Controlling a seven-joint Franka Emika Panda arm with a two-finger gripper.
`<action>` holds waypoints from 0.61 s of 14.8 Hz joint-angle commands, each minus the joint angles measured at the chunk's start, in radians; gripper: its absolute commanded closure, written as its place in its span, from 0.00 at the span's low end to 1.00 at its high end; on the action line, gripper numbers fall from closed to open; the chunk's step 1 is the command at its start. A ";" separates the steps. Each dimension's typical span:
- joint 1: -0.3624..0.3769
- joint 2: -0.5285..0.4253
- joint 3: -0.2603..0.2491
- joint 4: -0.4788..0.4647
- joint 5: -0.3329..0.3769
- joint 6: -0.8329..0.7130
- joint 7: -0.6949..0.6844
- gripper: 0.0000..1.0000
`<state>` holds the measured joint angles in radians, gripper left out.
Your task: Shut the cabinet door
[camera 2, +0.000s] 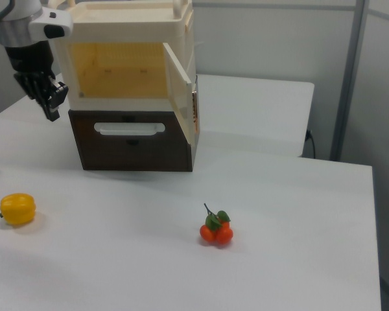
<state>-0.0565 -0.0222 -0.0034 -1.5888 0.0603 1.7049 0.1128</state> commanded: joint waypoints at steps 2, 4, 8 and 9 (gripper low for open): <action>-0.012 -0.015 -0.119 0.036 0.125 0.112 0.084 1.00; -0.020 -0.015 -0.184 0.038 0.183 0.211 0.084 1.00; -0.023 -0.001 -0.320 0.029 0.377 0.424 0.062 1.00; -0.023 0.002 -0.343 0.017 0.404 0.480 0.044 1.00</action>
<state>-0.0906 -0.0233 -0.2897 -1.5502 0.3841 2.0706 0.1774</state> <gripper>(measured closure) 0.991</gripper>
